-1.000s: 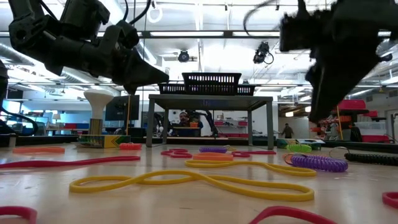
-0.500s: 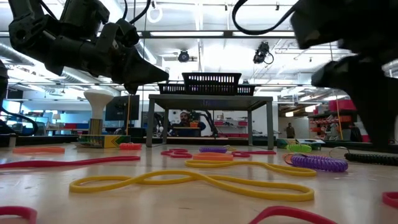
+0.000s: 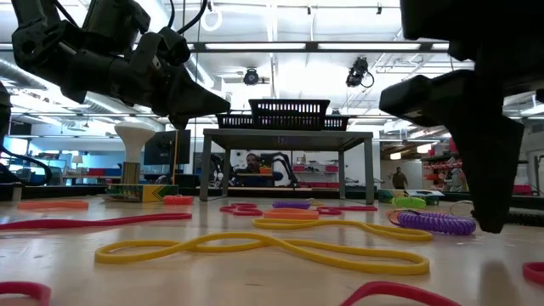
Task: Pick & Place Office Desk Supplies
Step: Put the red rubber band into the top left black basket on the shelf
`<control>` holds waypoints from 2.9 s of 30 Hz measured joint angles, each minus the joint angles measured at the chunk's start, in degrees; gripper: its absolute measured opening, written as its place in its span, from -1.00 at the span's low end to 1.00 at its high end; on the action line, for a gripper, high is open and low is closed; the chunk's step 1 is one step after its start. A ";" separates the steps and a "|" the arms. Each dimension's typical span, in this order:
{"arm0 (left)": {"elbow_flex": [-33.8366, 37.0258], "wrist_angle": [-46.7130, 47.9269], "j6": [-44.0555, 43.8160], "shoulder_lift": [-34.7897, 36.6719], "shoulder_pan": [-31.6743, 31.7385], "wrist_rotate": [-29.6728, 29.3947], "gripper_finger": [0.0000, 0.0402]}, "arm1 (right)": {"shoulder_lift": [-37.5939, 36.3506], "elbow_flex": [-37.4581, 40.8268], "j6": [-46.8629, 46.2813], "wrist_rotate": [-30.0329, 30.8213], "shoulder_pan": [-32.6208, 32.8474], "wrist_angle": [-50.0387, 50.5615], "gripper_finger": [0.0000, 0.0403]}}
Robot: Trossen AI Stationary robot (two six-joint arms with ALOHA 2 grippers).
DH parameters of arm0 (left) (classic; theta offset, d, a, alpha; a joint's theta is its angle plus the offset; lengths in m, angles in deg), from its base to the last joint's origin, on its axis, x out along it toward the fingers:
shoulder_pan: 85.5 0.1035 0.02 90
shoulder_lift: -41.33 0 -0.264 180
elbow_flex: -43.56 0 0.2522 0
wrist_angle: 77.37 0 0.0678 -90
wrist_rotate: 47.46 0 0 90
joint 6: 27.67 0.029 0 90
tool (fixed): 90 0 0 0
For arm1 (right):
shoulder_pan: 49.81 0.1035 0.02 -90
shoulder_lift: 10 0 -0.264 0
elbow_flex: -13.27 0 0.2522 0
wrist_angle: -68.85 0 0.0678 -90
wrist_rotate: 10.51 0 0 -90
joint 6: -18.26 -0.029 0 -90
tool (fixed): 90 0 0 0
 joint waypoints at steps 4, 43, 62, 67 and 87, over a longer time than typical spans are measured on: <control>0.00 0.46 0.12 0.00 0.00 0.46 -0.94 | 0.00 0.00 3.13 -1.24 0.37 -0.47 -0.36; 0.00 -6.72 -0.24 -3.15 -4.98 -3.68 -0.95 | -23.09 6.10 -10.18 32.97 -5.86 2.51 -0.99; -0.16 -18.36 -1.50 -8.09 -2.53 -6.16 -0.57 | -25.73 28.12 7.96 27.63 -24.01 -46.36 -1.00; -2.00 -18.45 -0.69 -8.09 -2.46 -8.23 -0.51 | -25.73 38.81 8.24 17.37 -27.30 -71.25 -1.00; -12.91 5.35 1.00 -8.02 -2.54 -6.72 -0.08 | -27.43 42.99 18.56 9.03 -31.11 -79.90 -1.00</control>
